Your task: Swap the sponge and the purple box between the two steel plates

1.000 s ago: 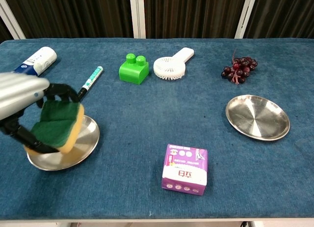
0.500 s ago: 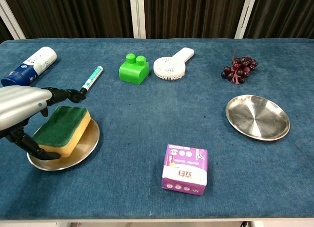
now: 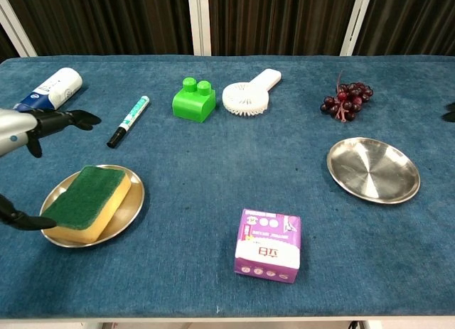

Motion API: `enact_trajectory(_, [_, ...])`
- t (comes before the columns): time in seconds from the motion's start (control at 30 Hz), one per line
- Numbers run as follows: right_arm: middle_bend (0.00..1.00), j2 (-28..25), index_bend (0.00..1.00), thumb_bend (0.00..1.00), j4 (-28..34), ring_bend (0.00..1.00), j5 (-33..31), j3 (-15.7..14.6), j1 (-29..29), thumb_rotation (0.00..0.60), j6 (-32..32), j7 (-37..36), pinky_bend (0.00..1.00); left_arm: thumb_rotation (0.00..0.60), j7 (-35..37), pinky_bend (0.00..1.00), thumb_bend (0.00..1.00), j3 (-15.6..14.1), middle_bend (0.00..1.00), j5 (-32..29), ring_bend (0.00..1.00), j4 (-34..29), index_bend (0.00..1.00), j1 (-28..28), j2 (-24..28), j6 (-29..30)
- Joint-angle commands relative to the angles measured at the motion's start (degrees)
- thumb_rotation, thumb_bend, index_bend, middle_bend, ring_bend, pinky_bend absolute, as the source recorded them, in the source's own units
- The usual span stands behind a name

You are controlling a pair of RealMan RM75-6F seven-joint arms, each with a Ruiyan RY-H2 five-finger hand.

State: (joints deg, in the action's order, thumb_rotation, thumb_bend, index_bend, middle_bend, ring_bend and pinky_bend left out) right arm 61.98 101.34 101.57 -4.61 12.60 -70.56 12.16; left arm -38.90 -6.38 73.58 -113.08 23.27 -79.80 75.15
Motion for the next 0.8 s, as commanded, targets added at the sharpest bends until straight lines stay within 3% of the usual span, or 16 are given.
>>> enact_trajectory(0.03, [0.00,0.3,0.00,0.15,4.8,0.00,-2.0,1.2,3.5,0.442,6.0,5.2,0.00,0.600,-0.3,0.33,0.00,-1.5,0.07,2.5,0.06,-1.3,0.03,-1.5,2.4,1.8])
enact_trajectory(0.2, [0.00,5.3,0.00,0.15,7.5,0.00,-8.1,3.9,8.9,0.442,15.6,10.0,0.00,0.600,4.1,0.30,0.00,-3.9,0.07,9.4,0.06,1.4,0.03,-6.2,6.6,8.7])
enact_trajectory(0.4, [0.00,16.3,0.00,0.15,5.9,0.00,-17.0,7.3,14.5,0.440,23.1,16.6,0.00,0.600,14.2,0.27,0.00,-4.1,0.07,9.7,0.05,6.5,0.03,-10.2,9.7,11.5])
enact_trajectory(0.7, [0.00,27.0,0.00,0.15,2.5,0.00,-28.2,8.3,19.9,0.441,26.3,26.3,0.00,0.600,19.6,0.26,0.00,-2.6,0.07,9.9,0.05,9.0,0.03,-11.9,11.4,10.5])
enact_trajectory(0.77, [0.02,28.0,0.00,0.18,1.9,0.01,-29.6,8.2,20.7,0.442,26.1,27.7,0.04,0.600,19.9,0.26,0.00,-2.3,0.07,9.9,0.05,9.1,0.03,-12.1,11.6,10.1])
enact_trajectory(0.8, [0.08,28.5,0.05,0.22,1.8,0.05,-30.3,8.2,21.1,0.444,25.8,28.2,0.11,0.600,19.9,0.26,0.00,-2.1,0.07,9.9,0.05,9.1,0.03,-12.2,11.7,9.9])
